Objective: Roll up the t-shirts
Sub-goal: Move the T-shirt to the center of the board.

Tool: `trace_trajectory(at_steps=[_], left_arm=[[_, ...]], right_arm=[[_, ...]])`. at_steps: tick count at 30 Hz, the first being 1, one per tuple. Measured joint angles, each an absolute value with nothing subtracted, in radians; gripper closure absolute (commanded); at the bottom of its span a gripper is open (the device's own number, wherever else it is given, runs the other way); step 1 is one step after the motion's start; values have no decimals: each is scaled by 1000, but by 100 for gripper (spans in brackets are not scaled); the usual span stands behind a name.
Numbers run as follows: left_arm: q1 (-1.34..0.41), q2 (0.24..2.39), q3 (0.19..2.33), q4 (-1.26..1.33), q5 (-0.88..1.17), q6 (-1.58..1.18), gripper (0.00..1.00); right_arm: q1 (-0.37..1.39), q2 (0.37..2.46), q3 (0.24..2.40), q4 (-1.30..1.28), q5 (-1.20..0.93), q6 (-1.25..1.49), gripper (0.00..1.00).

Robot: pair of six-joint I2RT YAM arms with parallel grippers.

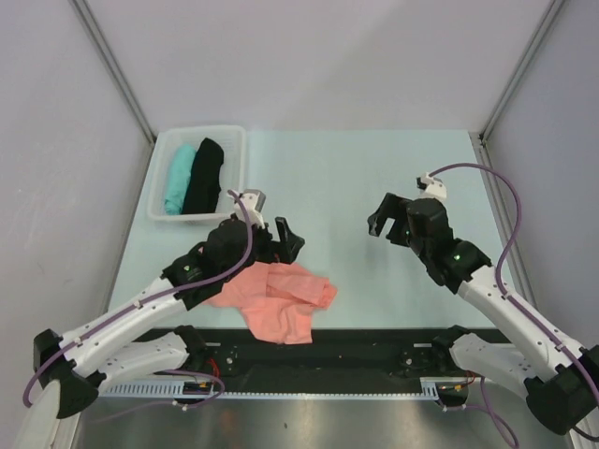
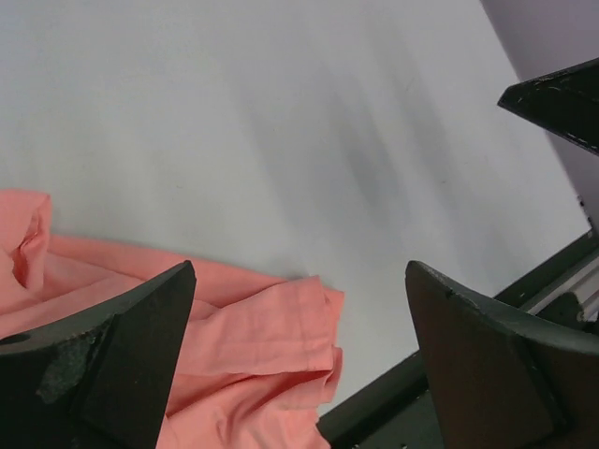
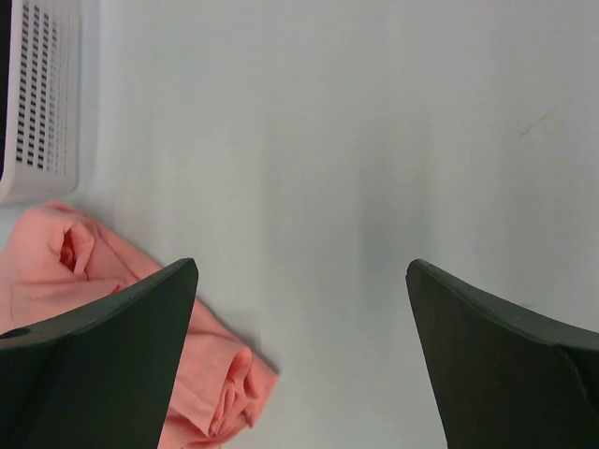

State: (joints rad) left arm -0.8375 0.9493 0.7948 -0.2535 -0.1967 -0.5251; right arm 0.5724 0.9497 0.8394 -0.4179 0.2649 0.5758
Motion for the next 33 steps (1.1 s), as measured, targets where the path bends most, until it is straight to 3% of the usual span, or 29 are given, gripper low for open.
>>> trace_trajectory(at_steps=[16,23,25,33], left_arm=[[-838,939,765,-326,-260,-586,0],[-778,1023,760,-364,-248,-626,0],[-732,1030,741,-361,-233,-646,0],[-638,1095,699,-373,-246,-694,0]], right_arm=[[544,1073,836,-405,312,674,1],[733,1213,751,-402,332,765,5],[785,1255,715,-389,323,796,11],[880,1391,677,-237,261,889,13]])
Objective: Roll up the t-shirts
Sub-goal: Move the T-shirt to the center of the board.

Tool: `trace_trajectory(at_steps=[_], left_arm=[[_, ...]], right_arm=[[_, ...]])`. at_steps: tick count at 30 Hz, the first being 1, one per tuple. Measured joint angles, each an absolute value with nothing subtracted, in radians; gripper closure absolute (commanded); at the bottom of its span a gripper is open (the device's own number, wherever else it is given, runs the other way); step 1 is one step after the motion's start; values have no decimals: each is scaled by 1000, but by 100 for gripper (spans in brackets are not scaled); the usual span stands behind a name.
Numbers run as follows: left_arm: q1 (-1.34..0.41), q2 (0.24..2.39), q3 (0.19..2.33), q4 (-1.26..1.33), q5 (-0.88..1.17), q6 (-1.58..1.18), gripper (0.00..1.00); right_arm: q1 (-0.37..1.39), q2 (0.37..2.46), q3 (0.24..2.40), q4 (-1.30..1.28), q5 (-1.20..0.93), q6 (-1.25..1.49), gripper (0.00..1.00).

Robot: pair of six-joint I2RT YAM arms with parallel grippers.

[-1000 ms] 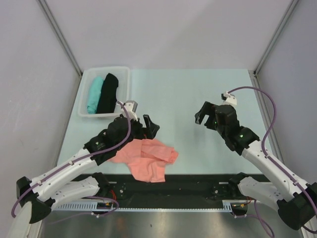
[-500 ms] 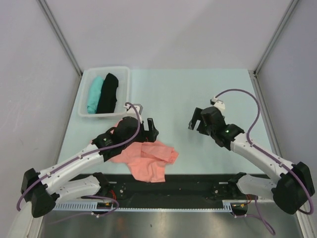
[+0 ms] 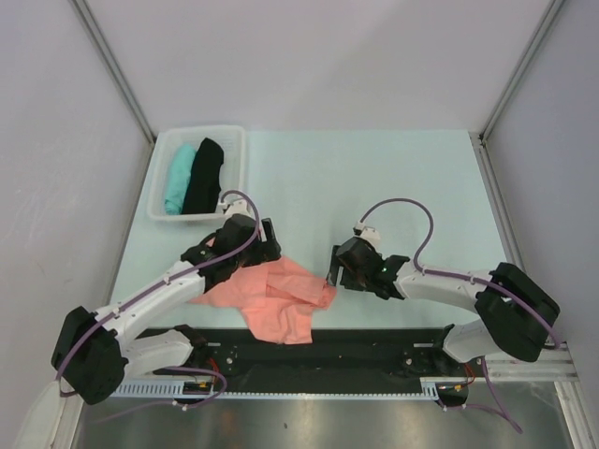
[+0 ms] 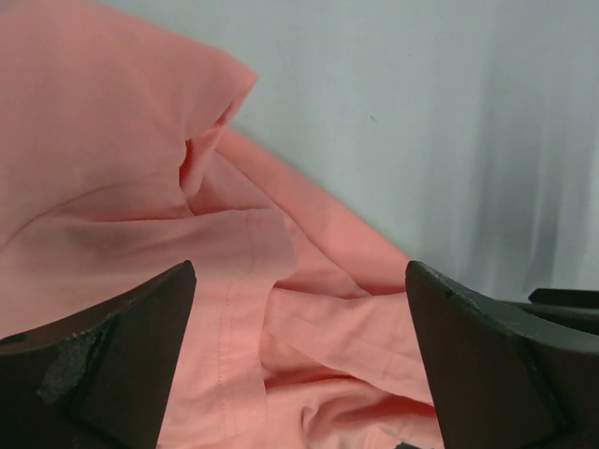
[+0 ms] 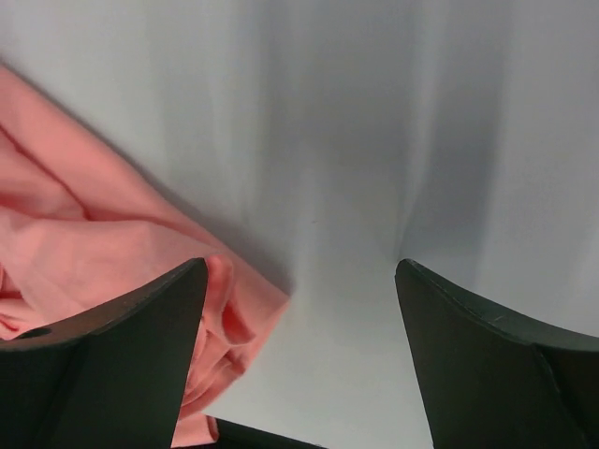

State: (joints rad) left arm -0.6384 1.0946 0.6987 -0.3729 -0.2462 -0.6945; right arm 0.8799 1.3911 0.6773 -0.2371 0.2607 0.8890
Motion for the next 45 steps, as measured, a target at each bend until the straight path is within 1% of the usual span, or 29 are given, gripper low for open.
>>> trace_trajectory(at_steps=[5,8,10,11,12,13,14,15,16,17,18,19,21,24,27,30,32,35,38,41,43,45], left_arm=[[-634,1121,700,-402,-332,-710,0],[-631,1170,708,-450,-422,-733,0],[-630,1211,717,-477,-468,-750,2],[-630,1238,725,-493,-495,-765,3],[-630,1264,732,-504,-514,-779,5],[-630,1288,736,-512,-532,-789,16],[-630,1312,739,-519,-549,-799,24],[-630,1333,742,-523,-559,-812,52],[-630,1349,743,-527,-568,-819,66],[-630,1357,743,-529,-572,-828,78],[-630,1360,743,-533,-574,-830,96],[-630,1359,743,-537,-572,-825,100],[-632,1342,743,-532,-561,-809,100],[-649,1259,742,-525,-519,-773,100],[-687,1127,750,-497,-448,-717,100],[-707,1050,797,-479,-377,-669,100],[-708,1039,849,-462,-349,-633,100],[-688,1080,974,-448,-297,-583,100],[-655,1148,1097,-427,-245,-547,100],[-636,1183,1148,-414,-177,-511,100],[-632,1187,1154,-418,-131,-484,98],[-632,1182,1155,-436,-73,-441,89]], right_arm=[[941,1449,678,-131,234,914,15],[961,1483,682,-52,218,921,24],[965,1502,683,-9,203,925,35],[966,1511,683,4,194,928,51],[966,1515,683,12,191,926,60],[966,1515,683,13,185,930,69],[966,1516,682,9,182,925,89],[966,1516,681,7,178,927,97],[966,1515,681,5,176,918,100],[965,1515,681,5,176,915,100],[958,1510,681,1,175,908,100],[950,1501,681,-13,172,905,100],[918,1465,681,-47,169,896,100],[818,1360,681,-102,177,862,100],[657,1195,688,-168,194,809,100],[485,1107,743,-221,199,753,100],[365,1100,809,-242,183,716,100],[239,1132,926,-271,169,669,100],[169,1192,1047,-287,150,632,100],[110,1213,1105,-311,129,615,100],[79,1198,1119,-344,130,606,100],[57,1175,1143,-395,134,595,100]])
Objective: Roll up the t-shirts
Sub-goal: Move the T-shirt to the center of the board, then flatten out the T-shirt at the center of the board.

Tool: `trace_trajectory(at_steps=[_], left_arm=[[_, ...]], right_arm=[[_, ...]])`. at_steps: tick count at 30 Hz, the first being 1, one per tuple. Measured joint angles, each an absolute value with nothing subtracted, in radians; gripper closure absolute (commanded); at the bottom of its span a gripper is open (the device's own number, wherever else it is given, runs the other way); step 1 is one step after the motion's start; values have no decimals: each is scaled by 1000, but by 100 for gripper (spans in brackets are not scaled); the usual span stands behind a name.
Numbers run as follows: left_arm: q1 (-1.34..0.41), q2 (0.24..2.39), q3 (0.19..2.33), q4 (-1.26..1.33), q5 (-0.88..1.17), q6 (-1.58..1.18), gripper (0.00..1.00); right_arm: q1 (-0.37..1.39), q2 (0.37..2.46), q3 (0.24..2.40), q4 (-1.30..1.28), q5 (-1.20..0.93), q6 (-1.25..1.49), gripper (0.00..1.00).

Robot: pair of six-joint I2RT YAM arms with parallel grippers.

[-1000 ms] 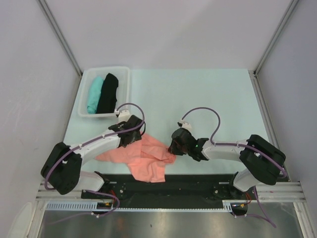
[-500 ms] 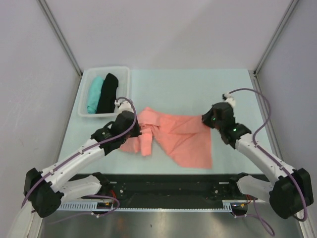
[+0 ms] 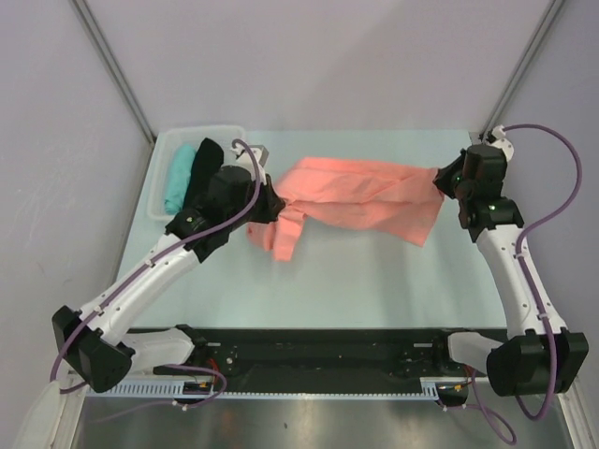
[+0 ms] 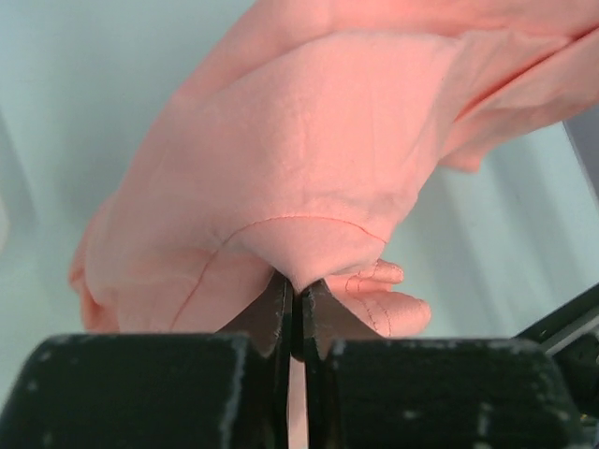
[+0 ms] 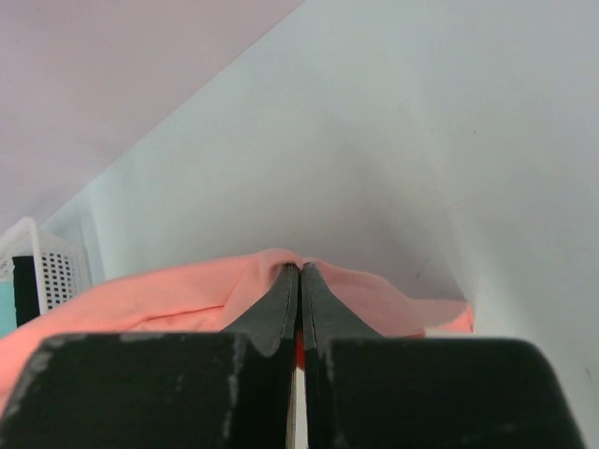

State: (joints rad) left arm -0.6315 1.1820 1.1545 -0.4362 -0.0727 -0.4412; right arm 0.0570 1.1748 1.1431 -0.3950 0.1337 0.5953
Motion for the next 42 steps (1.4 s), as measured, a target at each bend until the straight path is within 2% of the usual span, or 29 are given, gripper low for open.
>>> trace_trajectory(at_steps=[2,4,5,6,7,8,9,10,11,13,16,19,24,26,33,38,42], left_arm=[[-632,1177,1163,-464,-45,-400,82],[-617,1177,1185,-495,-13,-363,85],[-595,1187,1206,-512,23,-354,81],[-561,1211,1236,-526,64,-349,66],[-517,1251,1275,-529,103,-348,46],[-467,1316,1343,-529,147,-357,34],[-433,1373,1398,-518,166,-352,34],[-402,1468,1487,-515,185,-365,33],[-380,1562,1569,-502,193,-375,28],[-361,1710,1675,-481,224,-391,28],[-373,1753,1611,-459,247,-426,30],[-410,1667,1448,-453,216,-442,36],[-508,1343,1069,-422,112,-479,40],[-542,1270,999,-409,72,-493,44],[-641,1224,844,-366,-34,-569,48],[-807,1177,748,-346,-56,-648,53],[-900,1201,736,-334,-107,-708,53]], right_arm=[[54,1155,1181,-434,134,582,100],[54,1152,1226,-453,136,571,100],[51,1161,1253,-459,133,567,100],[43,1180,1283,-459,126,566,100],[33,1226,1314,-455,122,566,98],[23,1271,1346,-449,121,565,93],[14,1311,1371,-442,121,564,85],[-1,1390,1409,-442,114,564,66],[-14,1462,1456,-446,110,563,59],[-40,1626,1542,-451,96,562,48],[-69,1798,1592,-502,77,546,35],[-80,1784,1495,-542,90,543,36],[-86,1612,1308,-556,113,546,39],[-82,1548,1239,-542,130,546,41],[-81,1497,1102,-526,154,558,42],[-124,1349,939,-542,157,604,43],[-139,1237,874,-539,160,631,43]])
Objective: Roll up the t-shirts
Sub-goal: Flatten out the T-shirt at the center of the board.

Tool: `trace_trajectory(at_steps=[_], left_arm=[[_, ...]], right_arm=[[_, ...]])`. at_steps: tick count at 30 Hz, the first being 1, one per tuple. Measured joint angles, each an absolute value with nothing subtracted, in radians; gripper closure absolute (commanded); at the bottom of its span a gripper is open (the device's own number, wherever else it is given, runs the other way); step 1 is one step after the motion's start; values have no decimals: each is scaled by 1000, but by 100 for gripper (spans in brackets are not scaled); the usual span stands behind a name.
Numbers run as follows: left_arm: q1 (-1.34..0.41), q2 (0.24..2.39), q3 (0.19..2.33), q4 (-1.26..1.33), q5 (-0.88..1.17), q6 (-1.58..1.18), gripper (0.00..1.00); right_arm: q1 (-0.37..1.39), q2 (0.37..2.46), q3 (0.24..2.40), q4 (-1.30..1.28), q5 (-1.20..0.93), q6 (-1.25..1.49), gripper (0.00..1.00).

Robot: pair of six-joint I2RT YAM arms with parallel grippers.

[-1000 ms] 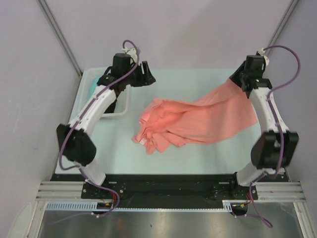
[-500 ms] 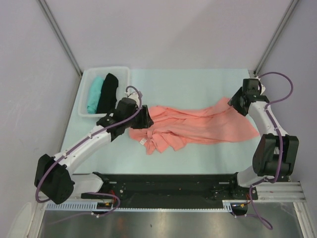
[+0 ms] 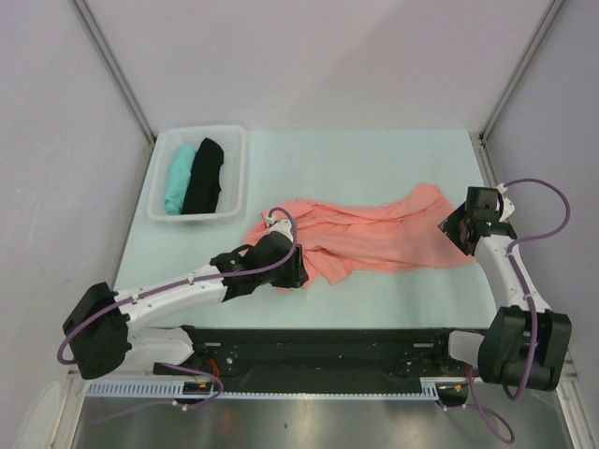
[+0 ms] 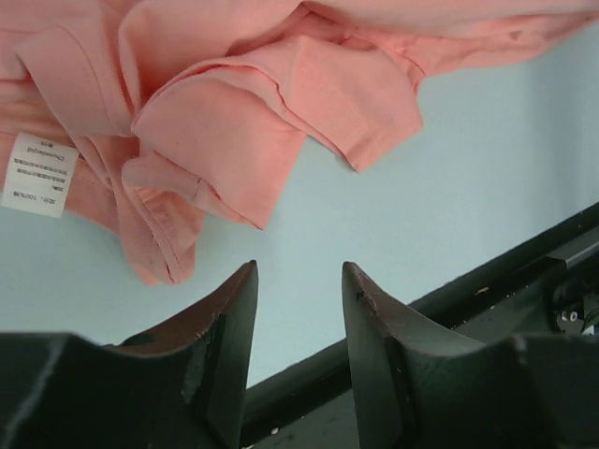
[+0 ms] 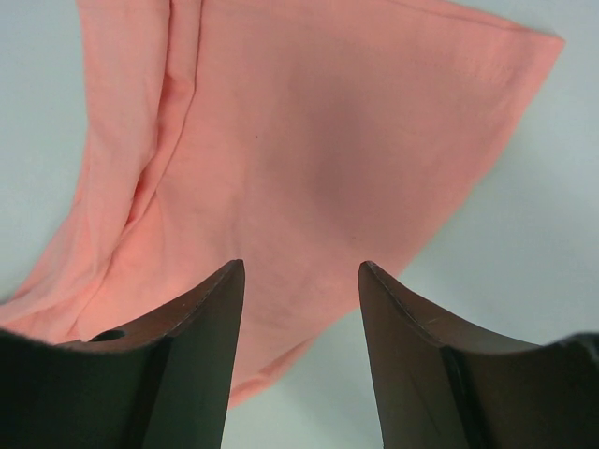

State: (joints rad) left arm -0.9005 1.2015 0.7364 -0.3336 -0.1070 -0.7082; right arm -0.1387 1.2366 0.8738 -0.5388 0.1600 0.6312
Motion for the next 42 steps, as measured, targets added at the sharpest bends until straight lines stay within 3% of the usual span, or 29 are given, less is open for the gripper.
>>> trace_trajectory(at_steps=[5,6,7,10,13,16,20,23,34,42], left_arm=[[-933,1283,727,-292,-178,-767,48],[-933,1343,727,-285,-215,-786,37],[-933,1345,727,-286,-217,-786,35],[-934,1379,727,-266,-248,-802,35],[-934,1417,726,-229,-260,-812,39],[-934,1469,726,-188,-265,-814,50],[-934,1498,727,-178,-289,-817,83],[-931,1478,727,-189,-323,-813,100],[-679,1137,691,-272,-348,-776,100],[-538,1065,681,-302,-314,-750,100]], right_arm=[[-138,1179,785,-515,152,656,44],[-138,1188,762,-510,143,662,44],[-138,1188,761,-510,142,662,44],[-138,1199,759,-492,141,662,44],[-138,1220,759,-477,142,662,44],[-139,1242,759,-470,146,662,44],[-152,1263,759,-463,152,662,43],[-173,1271,759,-456,160,662,41],[-247,1364,759,-440,176,662,39],[-257,1350,708,-459,174,664,40]])
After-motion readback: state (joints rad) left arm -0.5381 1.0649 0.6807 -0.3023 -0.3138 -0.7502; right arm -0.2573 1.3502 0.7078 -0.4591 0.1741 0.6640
